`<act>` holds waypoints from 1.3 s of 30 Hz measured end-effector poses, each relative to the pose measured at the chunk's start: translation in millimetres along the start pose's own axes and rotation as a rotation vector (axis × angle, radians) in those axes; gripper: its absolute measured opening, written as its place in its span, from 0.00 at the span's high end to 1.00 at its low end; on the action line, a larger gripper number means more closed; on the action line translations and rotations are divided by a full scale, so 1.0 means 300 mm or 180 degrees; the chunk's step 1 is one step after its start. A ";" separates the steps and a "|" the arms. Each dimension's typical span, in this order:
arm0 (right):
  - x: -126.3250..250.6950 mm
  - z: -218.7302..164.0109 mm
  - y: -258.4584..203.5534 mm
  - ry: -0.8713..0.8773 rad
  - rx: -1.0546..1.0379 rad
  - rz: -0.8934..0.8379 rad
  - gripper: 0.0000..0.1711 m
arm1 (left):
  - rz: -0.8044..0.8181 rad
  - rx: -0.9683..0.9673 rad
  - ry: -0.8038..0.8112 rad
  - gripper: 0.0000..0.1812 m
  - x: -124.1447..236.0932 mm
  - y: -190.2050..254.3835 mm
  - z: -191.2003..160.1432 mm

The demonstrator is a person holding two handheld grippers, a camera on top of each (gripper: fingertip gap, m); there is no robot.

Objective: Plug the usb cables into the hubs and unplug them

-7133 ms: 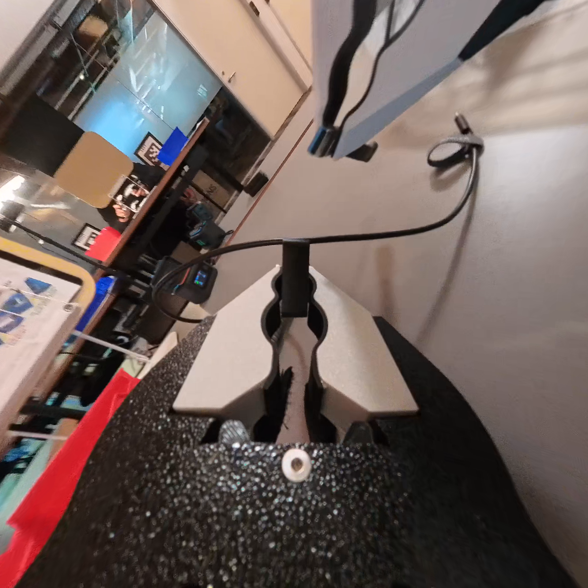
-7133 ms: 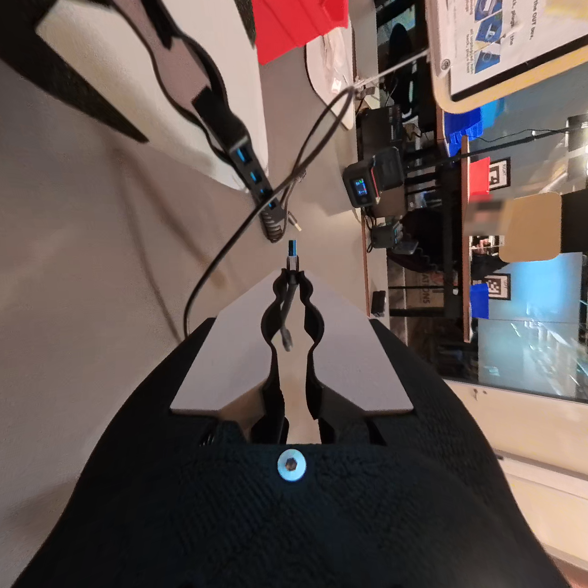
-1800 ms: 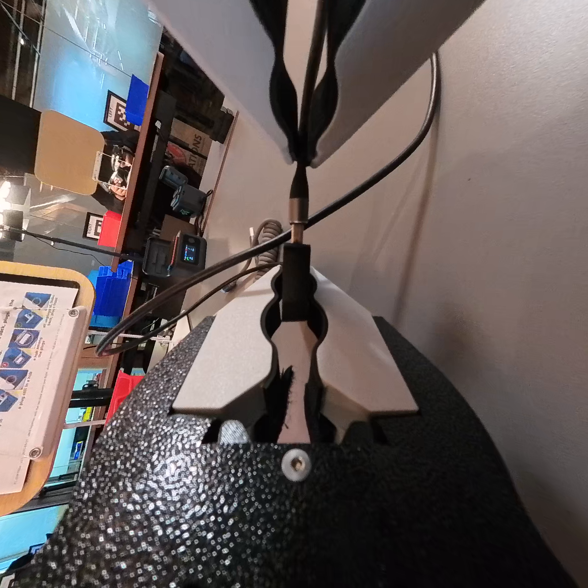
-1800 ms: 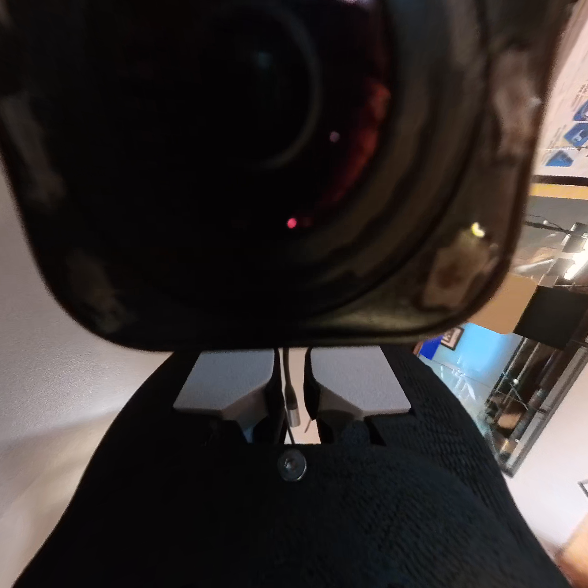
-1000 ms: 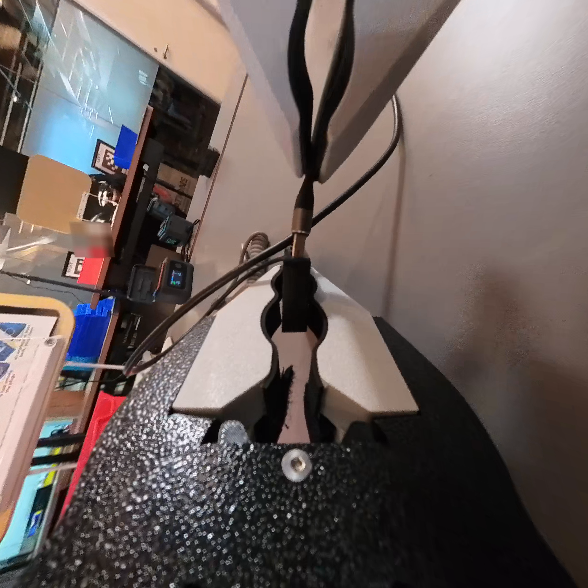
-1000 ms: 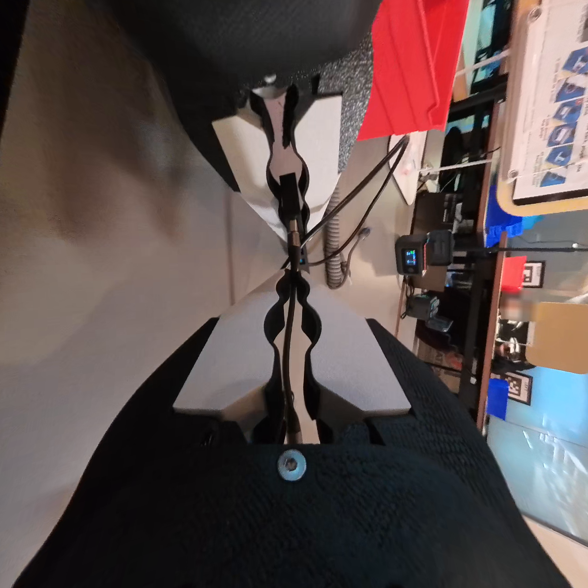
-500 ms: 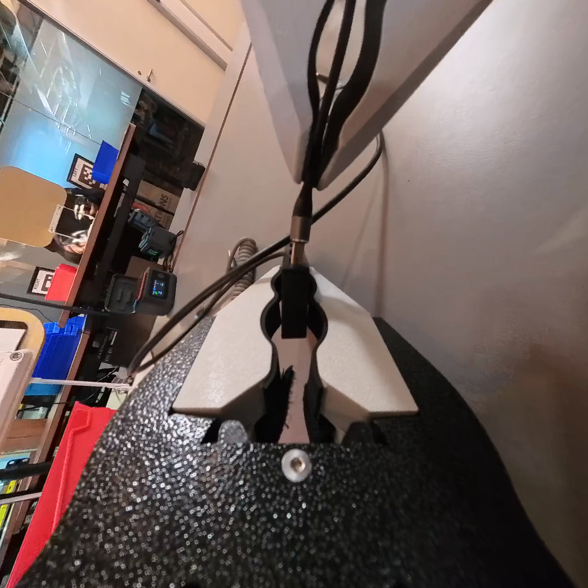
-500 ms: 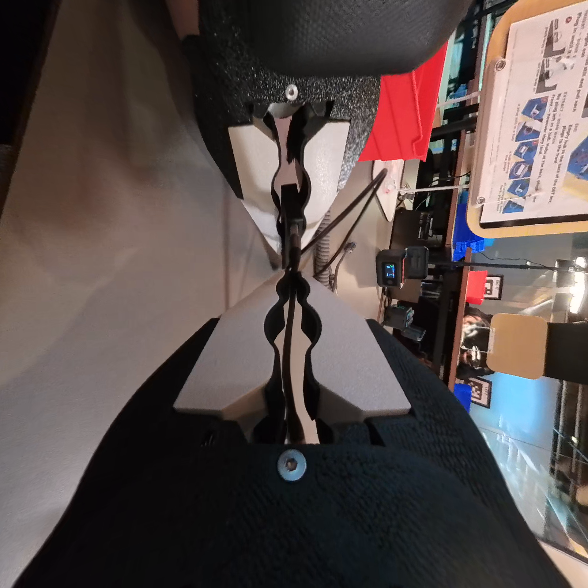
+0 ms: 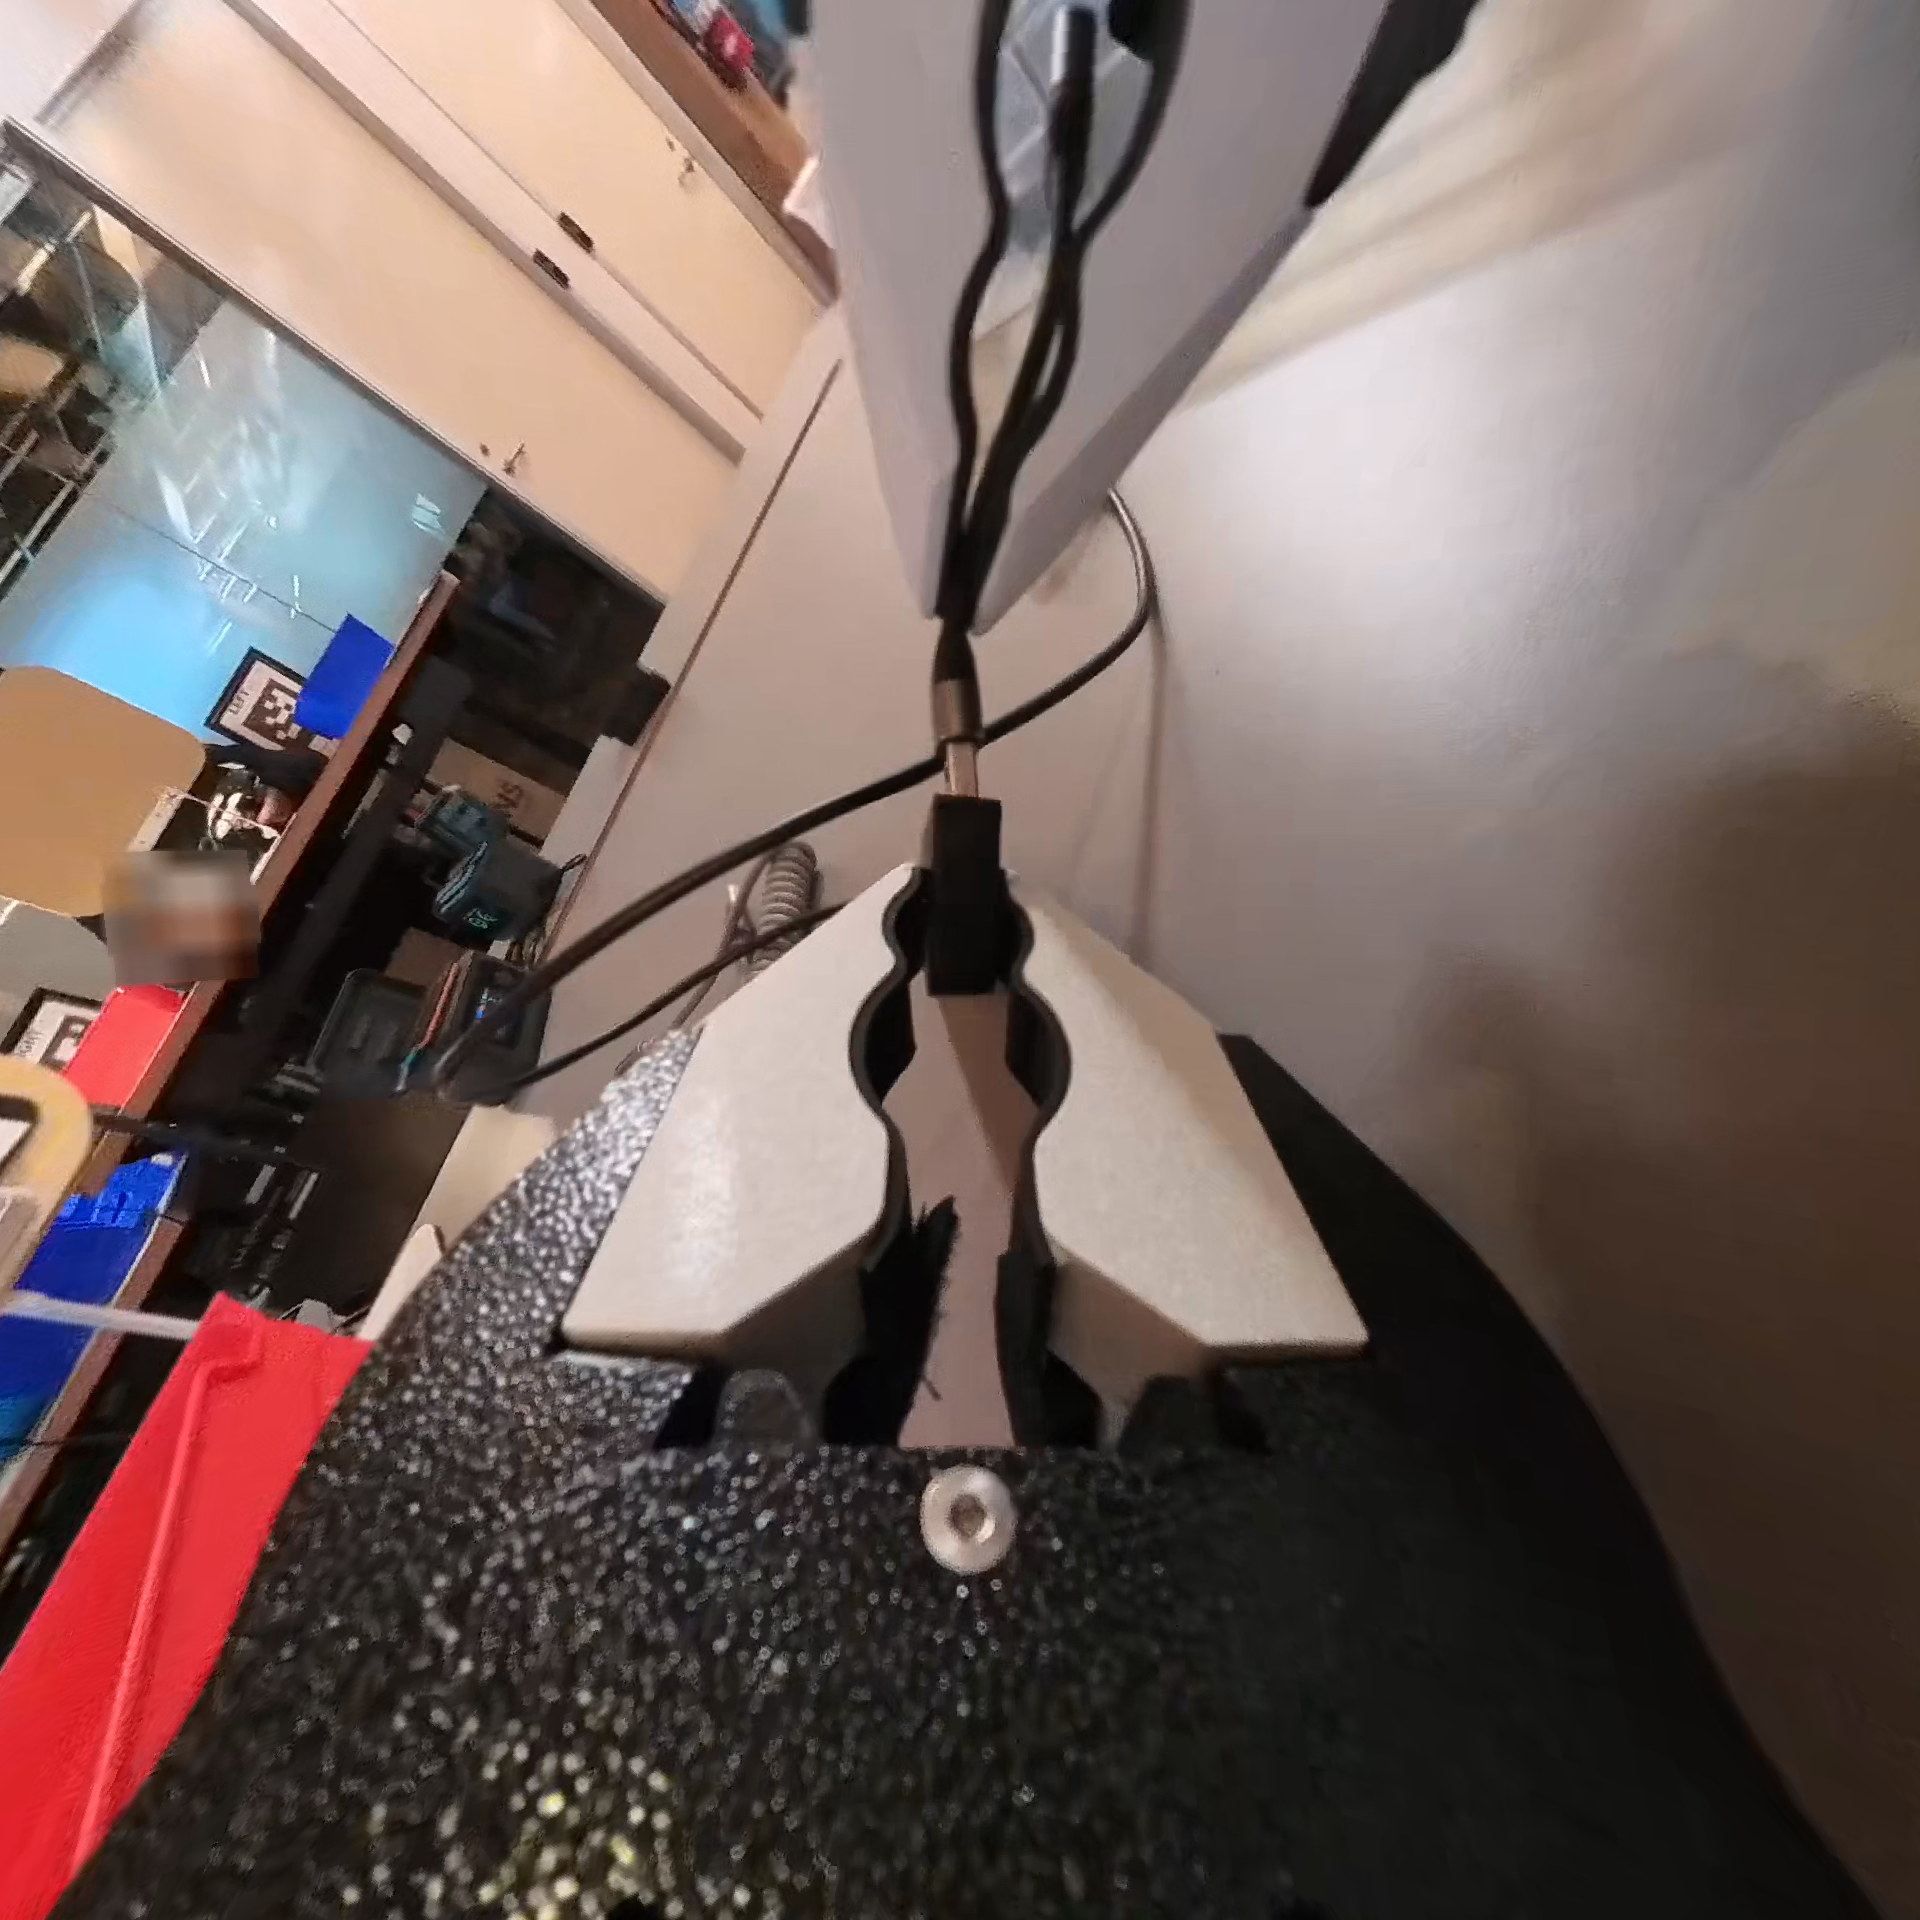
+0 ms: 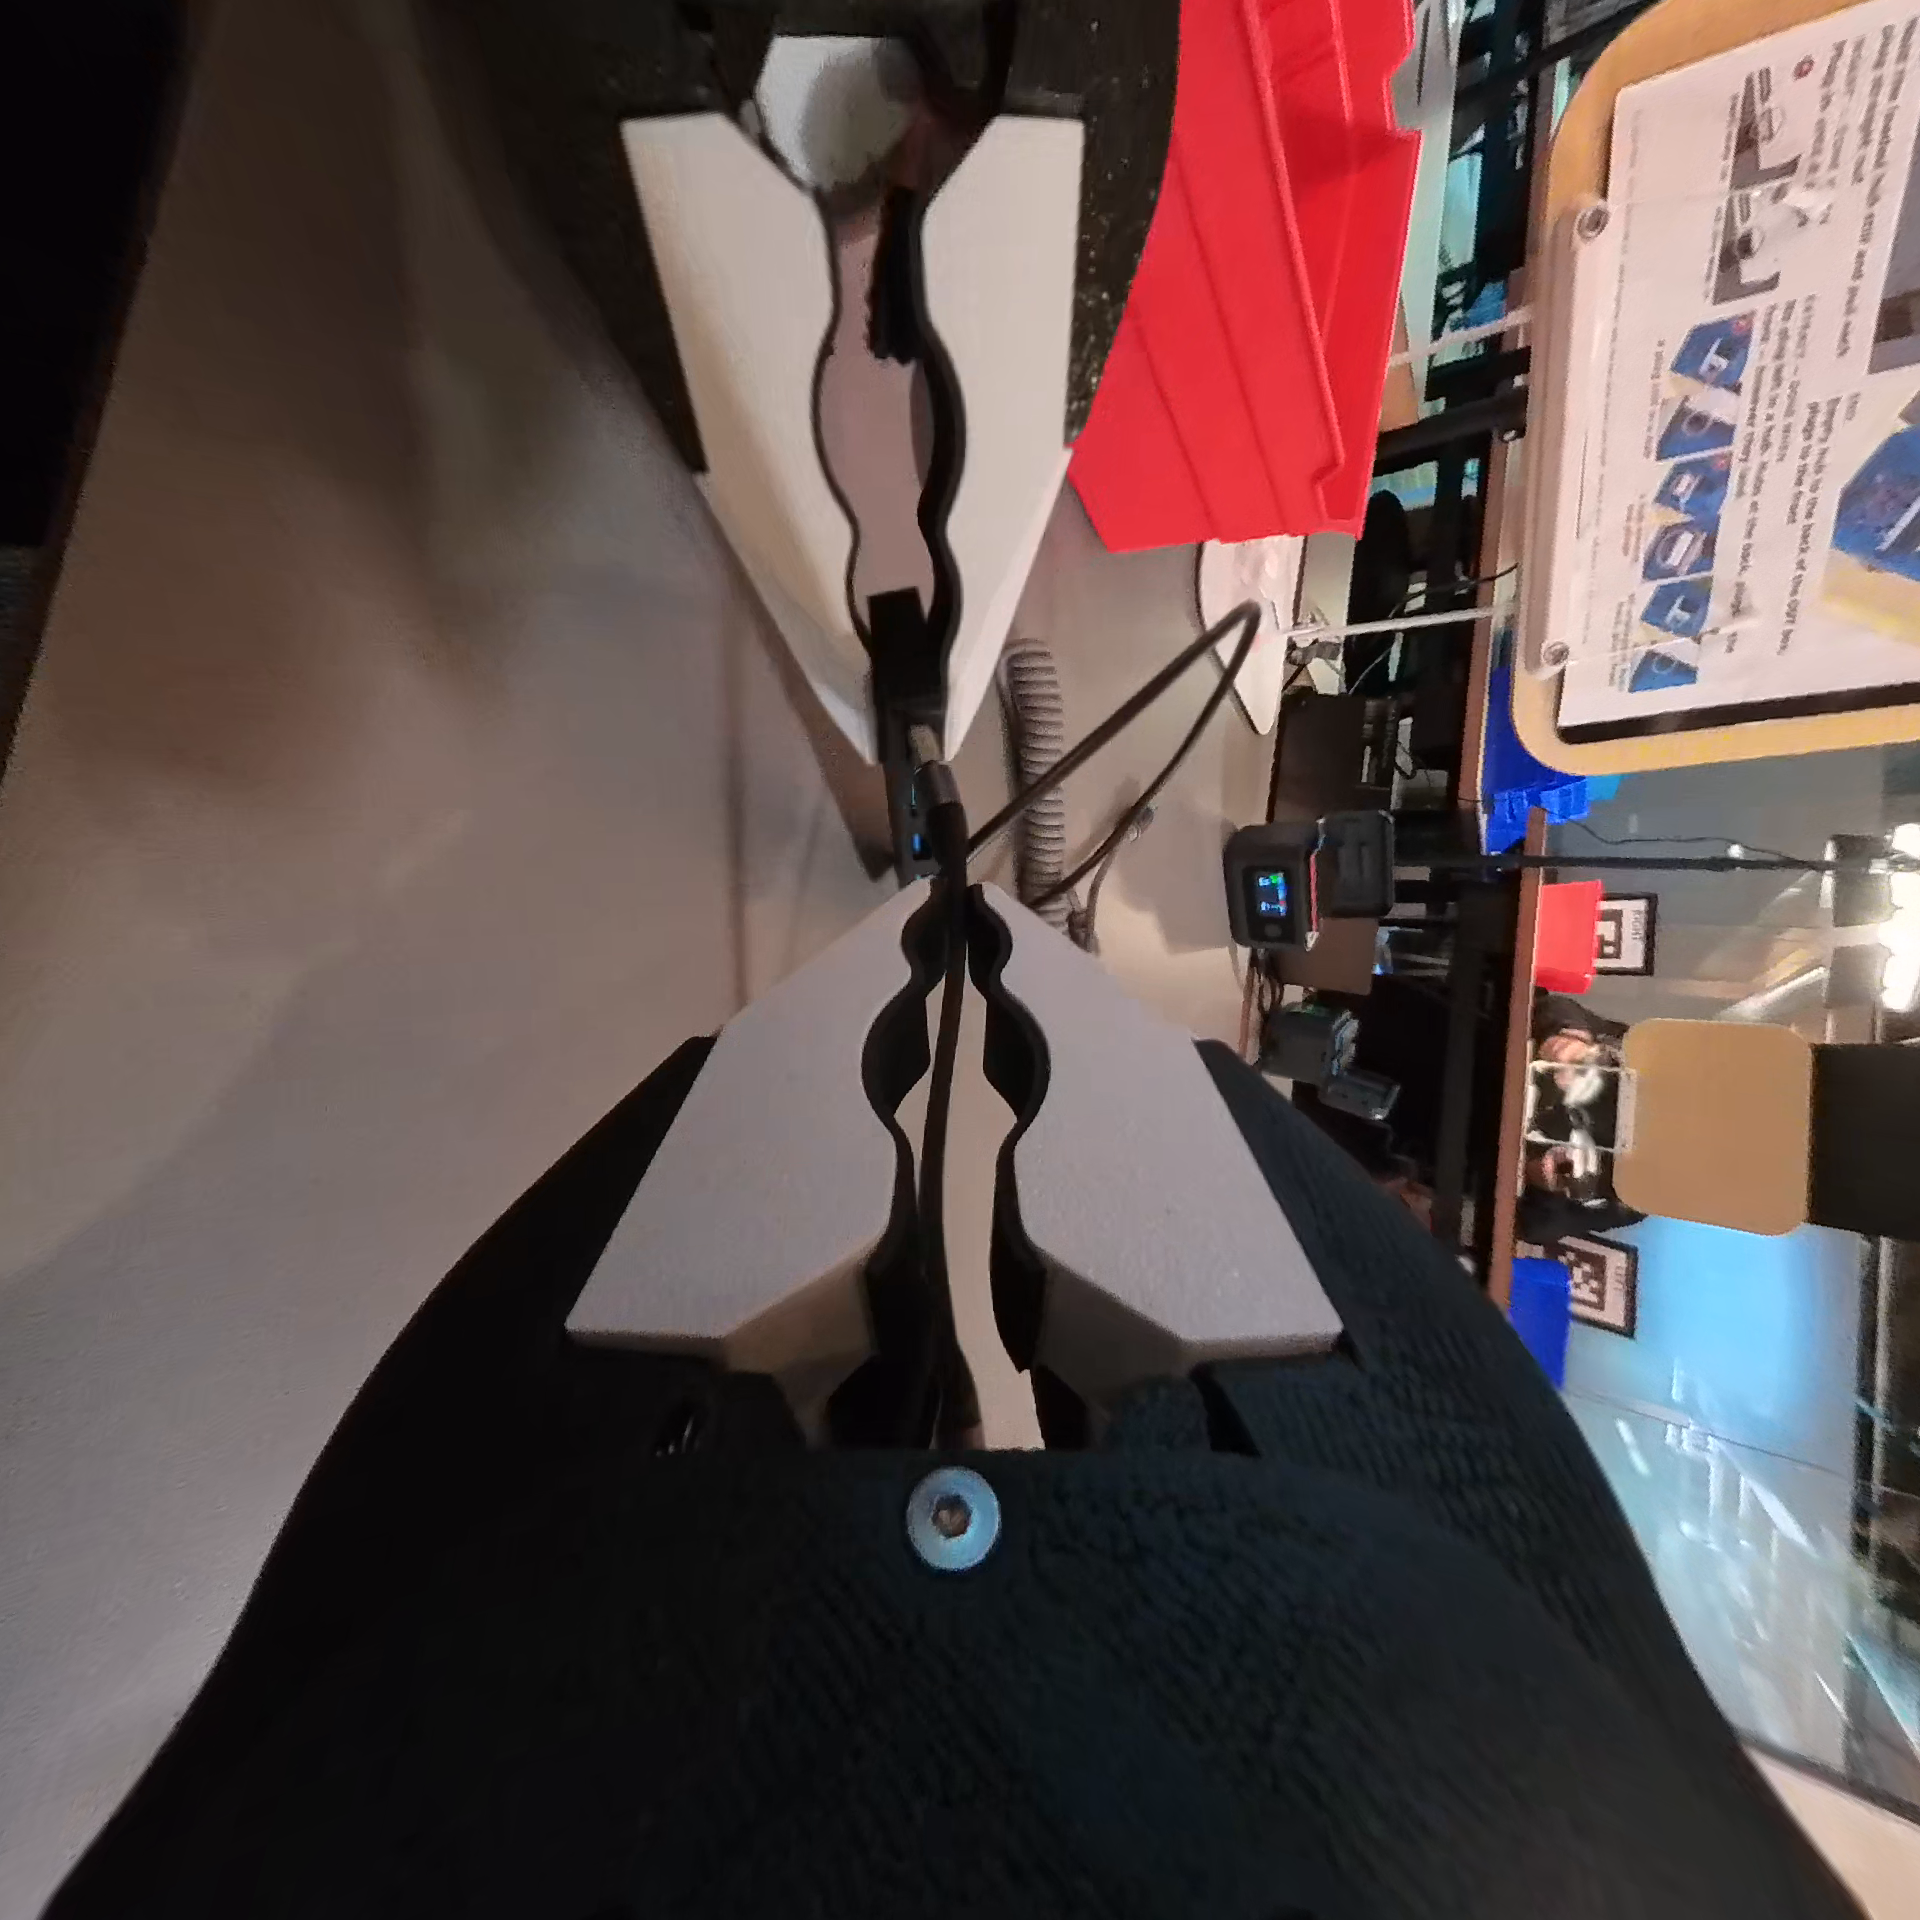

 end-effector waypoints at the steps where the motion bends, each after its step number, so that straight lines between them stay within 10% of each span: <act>1: 0.002 0.006 0.001 0.0019 0.0031 -0.0018 1.00 | -0.0013 0.0049 0.0039 0.95 0.006 -0.007 0.004; 26: -0.013 -0.010 0.018 -0.0097 0.0234 0.0109 1.00 | 0.0080 0.0066 -0.0056 0.95 -0.006 -0.020 -0.017; 39: 0.115 -0.020 0.128 0.0835 -0.1441 0.0101 0.84 | 0.0200 0.0124 -0.0029 0.95 -0.022 -0.047 -0.018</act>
Point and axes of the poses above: each gripper's, where its closed fingertips meet, x back along the fingers, z out of its top, y = z × x across the jaws, the point moved 3 cm from there along x, back along the fingers, and after that the axes turned 8 degrees about x, right-handed, at the moved point
